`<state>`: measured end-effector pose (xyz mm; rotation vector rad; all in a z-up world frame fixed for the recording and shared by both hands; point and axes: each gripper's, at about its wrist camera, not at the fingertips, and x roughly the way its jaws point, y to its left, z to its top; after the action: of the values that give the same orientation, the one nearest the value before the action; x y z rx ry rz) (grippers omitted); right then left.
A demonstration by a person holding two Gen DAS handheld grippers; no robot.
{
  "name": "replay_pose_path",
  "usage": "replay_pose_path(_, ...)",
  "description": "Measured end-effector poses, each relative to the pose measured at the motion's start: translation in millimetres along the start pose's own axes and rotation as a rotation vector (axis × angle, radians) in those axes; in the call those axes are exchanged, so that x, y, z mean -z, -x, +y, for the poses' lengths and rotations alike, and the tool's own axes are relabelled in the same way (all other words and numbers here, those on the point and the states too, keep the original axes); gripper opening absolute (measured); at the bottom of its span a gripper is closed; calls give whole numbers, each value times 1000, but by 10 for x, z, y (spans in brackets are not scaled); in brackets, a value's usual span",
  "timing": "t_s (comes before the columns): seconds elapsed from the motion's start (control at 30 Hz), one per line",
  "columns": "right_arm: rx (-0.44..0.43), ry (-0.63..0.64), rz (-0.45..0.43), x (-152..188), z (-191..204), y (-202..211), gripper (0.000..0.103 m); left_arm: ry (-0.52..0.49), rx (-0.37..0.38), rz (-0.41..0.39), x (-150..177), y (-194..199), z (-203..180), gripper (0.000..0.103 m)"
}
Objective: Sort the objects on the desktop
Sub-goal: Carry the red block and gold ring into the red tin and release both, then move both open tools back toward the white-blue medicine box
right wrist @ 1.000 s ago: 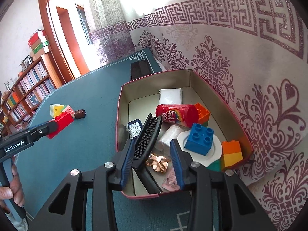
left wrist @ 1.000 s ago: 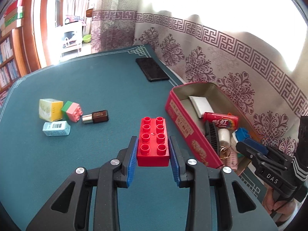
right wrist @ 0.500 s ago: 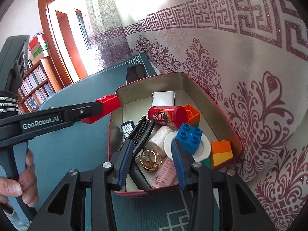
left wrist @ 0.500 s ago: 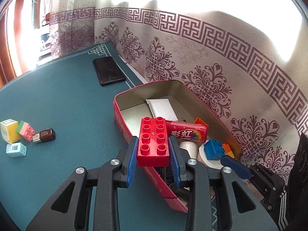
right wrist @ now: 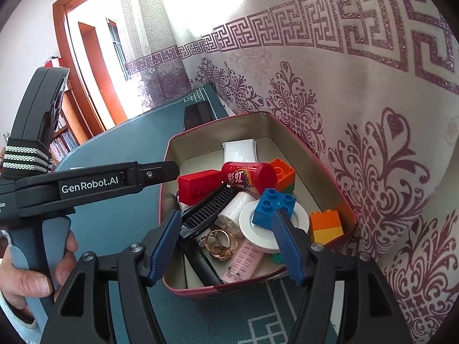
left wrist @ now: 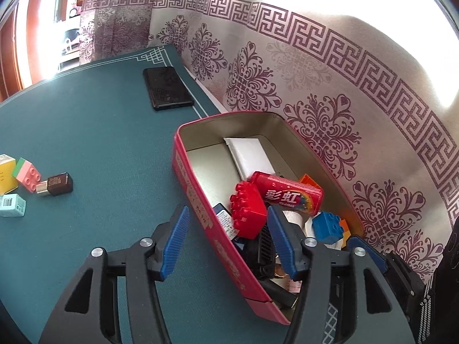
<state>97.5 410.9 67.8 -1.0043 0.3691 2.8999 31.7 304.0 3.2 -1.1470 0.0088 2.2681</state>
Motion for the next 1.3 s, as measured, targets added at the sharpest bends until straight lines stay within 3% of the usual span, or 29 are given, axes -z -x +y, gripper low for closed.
replay_pose_path(0.17,-4,0,0,9,42,-13,79,-3,-60,-3,26,20,97,60)
replay_pose_path(0.57,-26,-10,4,17,204,-16,83,-41,-287,-43,78,141,325,60)
replay_pose_path(1.3,-86,40,24,23,707,-45,87,12,-363,-19,229,286,903,60)
